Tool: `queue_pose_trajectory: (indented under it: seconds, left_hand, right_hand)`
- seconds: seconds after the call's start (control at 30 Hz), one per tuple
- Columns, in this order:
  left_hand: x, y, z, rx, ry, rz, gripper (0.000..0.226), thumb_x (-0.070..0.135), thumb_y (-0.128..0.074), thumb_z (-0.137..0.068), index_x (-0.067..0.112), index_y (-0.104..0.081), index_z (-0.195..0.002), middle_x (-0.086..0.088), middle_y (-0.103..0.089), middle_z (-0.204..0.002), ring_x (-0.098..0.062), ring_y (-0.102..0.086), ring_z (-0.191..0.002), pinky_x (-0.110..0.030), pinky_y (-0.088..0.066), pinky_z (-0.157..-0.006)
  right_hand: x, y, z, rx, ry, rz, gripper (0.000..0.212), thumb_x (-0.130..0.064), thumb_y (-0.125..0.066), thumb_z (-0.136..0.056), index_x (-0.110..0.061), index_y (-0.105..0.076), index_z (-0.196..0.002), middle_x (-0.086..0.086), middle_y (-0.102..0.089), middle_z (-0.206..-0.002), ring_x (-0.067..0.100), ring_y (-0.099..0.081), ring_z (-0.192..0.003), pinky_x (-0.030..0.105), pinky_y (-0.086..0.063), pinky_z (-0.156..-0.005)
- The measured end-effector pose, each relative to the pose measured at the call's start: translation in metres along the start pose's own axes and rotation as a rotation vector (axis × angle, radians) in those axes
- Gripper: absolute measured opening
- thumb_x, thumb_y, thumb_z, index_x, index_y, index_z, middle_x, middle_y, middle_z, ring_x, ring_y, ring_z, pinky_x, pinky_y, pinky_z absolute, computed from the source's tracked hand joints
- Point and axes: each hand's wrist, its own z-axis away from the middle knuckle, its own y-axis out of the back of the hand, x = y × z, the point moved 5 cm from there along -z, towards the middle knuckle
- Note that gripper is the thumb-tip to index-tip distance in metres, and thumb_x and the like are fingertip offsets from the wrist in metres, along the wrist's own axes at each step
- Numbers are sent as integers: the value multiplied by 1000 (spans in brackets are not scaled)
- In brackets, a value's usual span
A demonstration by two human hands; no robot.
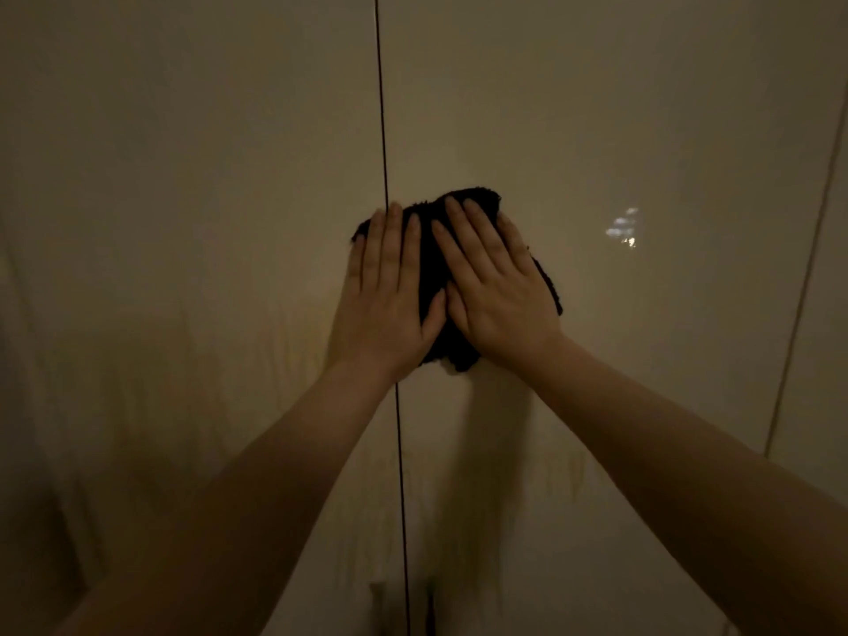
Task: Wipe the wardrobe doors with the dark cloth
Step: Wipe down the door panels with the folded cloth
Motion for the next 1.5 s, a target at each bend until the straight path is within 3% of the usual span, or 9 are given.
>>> queue_pose_trajectory:
  seconds: [0.4,0.7,0.83,0.9,1.1,1.27,1.5]
  left_hand:
    - [34,-51,119,-115,-14,-30,74,48,-28,-98,3,-4,-153,-17,1,-161,-28,2,-149,-44,-3,-121]
    - [43,-78,184,-113,-86,-14,75,48,-31,-98,4,-5,-153,-17,0,-161,-30,-5,-149,-47,-11,-119]
    - [49,-86,208,-145,-80,-17,73,49,-24,-99,4,-3,-153,-17,-1,-160,-30,-3,-149,-46,-11,-118]
    - [51,-89,213,-183,-59,-23,73,50,-19,-100,3,-2,-153,-18,0,-160,-30,-2,-149,-47,-13,-117]
    - [59,-84,204,-234,-32,3,73,49,-19,-100,3,1,-153,-18,4,-161,-31,-3,-148,-49,-14,-116]
    - [84,-63,129,-165,-61,36,73,45,-31,-98,2,-7,-152,-17,-1,-161,-29,1,-149,-46,-6,-120]
    - [111,-32,28,-63,-118,16,72,46,-31,-99,0,-12,-152,-20,-9,-160,-31,-4,-149,-48,-9,-120]
  right_hand:
    - [-43,-23,123,-107,34,-60,56,-27,-33,-100,-4,-27,-150,15,-19,-159,27,-15,-148,47,-15,-120]
    - [-79,-40,192,-146,5,-78,57,-27,-32,-99,-5,-25,-150,14,-13,-161,26,-13,-148,46,-10,-120]
    - [-89,-45,216,-202,15,-88,54,-28,-23,-102,-6,-24,-151,13,-8,-161,26,-12,-149,46,-10,-120]
    - [-91,-43,220,-205,17,-93,55,-28,-28,-100,-6,-24,-151,12,-9,-161,25,-13,-148,45,-10,-120]
    - [-75,-35,214,-240,67,-138,61,-28,-39,-96,-7,-26,-151,12,-16,-160,24,-13,-149,43,-16,-119]
    - [-10,-14,172,-122,51,-136,58,-20,-50,-94,-5,-34,-148,14,-23,-157,26,-17,-148,44,-17,-120]
    - [73,16,111,-29,57,-28,51,-25,-39,-104,-3,-29,-150,16,-24,-157,29,-19,-147,47,-20,-119]
